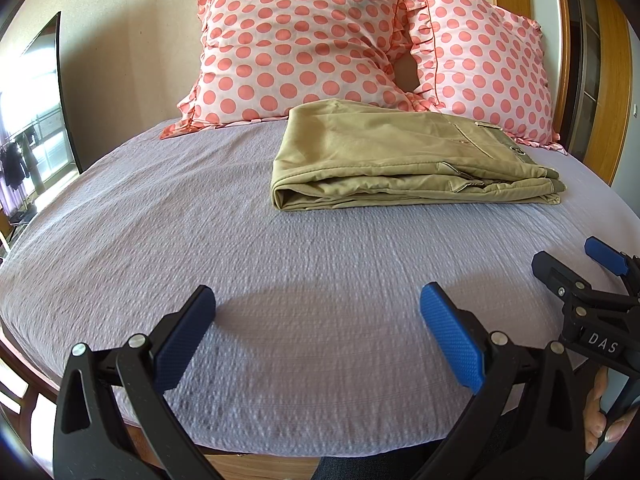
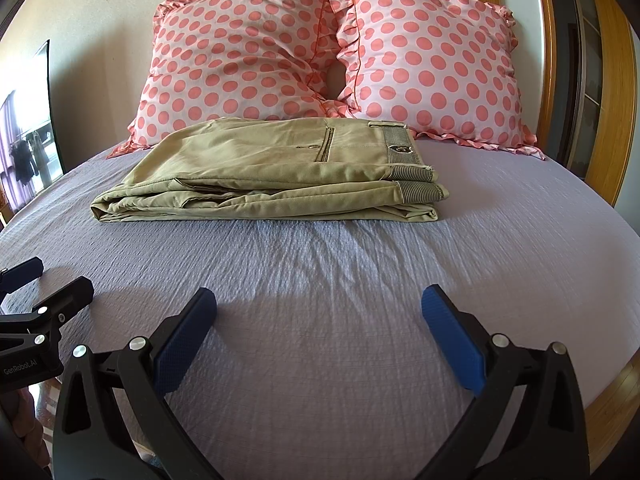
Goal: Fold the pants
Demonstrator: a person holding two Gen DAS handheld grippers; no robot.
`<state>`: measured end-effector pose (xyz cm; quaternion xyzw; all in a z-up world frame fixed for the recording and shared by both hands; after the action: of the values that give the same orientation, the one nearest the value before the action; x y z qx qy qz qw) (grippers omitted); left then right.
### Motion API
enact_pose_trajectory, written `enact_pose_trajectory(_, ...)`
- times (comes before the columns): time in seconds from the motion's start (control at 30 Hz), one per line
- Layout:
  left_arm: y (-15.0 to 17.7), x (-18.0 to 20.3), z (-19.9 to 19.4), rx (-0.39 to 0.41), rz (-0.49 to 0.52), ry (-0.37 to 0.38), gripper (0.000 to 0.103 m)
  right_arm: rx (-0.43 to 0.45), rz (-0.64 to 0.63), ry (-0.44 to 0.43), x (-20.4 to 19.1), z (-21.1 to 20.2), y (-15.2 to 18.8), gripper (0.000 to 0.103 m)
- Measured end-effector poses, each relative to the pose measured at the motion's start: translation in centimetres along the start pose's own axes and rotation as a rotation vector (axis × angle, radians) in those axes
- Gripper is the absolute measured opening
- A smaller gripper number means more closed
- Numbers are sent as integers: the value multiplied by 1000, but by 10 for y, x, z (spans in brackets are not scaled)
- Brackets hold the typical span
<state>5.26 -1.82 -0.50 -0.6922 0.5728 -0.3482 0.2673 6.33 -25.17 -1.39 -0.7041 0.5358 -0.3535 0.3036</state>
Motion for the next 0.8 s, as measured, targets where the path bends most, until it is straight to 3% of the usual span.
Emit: enact_pose_trajectory(0.8, 3, 4, 0, -5, 1, -1, 101, -1, -1, -2, 1, 0, 0, 102)
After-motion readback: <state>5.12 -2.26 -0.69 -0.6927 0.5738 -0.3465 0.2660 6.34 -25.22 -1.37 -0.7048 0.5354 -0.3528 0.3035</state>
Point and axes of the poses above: each gripper's, at about its wrist camera, not at the fingertips, and z roughly the way its jaws point, x to its right, y to its underside, the point moved 2 cm from there along z, roughly the way its jaws point, and after that the axes turned 14 degrees about -z, right-handed, at the moved point
